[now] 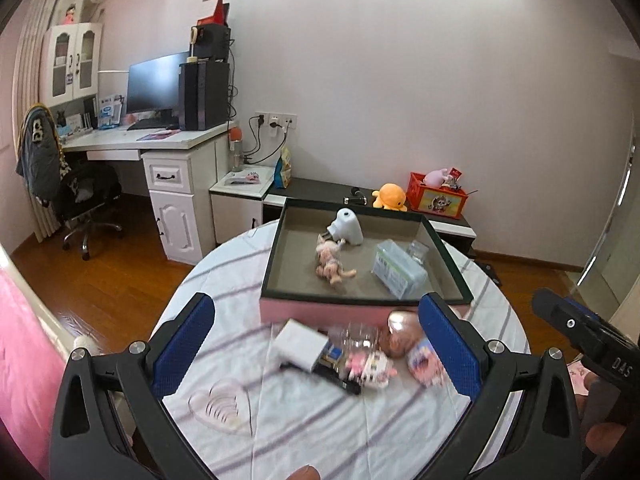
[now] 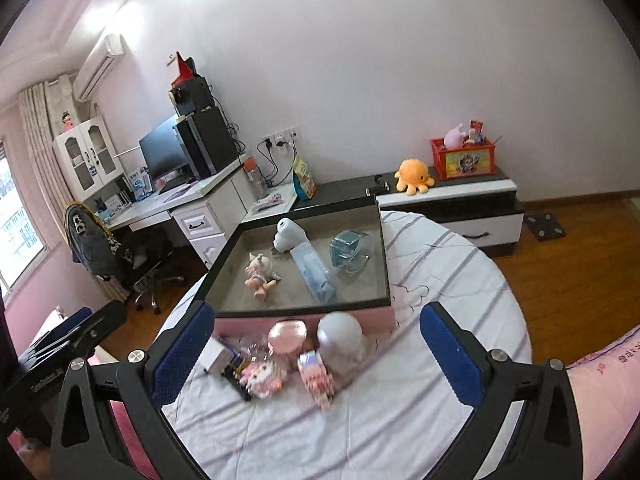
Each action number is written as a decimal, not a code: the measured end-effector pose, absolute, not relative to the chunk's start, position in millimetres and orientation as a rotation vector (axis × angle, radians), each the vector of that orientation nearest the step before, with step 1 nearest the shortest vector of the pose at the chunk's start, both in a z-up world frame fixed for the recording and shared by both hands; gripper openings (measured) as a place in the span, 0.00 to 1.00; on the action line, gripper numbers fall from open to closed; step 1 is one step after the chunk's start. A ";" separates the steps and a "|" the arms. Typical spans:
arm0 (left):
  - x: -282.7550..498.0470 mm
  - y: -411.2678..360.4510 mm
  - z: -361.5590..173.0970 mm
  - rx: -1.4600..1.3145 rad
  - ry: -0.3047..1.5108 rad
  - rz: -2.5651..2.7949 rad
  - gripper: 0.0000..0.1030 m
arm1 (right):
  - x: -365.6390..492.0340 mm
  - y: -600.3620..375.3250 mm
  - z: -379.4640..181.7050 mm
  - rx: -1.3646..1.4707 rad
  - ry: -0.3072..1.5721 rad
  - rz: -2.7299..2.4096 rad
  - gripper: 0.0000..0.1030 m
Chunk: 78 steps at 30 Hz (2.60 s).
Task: Organize rigid objects
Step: 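Withdraw both grippers back over the remaining items, then grasp the white charger with the left gripper while the right grasps the pink block figure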
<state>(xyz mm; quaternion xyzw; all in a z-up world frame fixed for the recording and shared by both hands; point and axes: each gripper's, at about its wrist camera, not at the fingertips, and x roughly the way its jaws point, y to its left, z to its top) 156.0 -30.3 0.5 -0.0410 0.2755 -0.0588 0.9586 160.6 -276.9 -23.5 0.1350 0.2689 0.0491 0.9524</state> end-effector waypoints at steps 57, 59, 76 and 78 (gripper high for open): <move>172.1 -20.2 -89.3 -0.010 0.776 -0.068 1.00 | 153.3 -247.9 -94.4 0.120 0.779 0.005 1.00; 187.0 -20.2 -98.4 -0.004 0.799 -0.073 1.00 | 167.8 -246.2 -105.2 0.113 0.809 0.012 1.00; 262.3 -36.2 -137.1 0.063 0.882 -0.123 1.00 | 230.7 -240.3 -151.1 0.138 0.917 0.063 0.99; 267.1 -33.5 -141.2 0.031 0.895 -0.138 0.96 | 230.5 -238.9 -151.3 0.144 0.913 0.070 0.91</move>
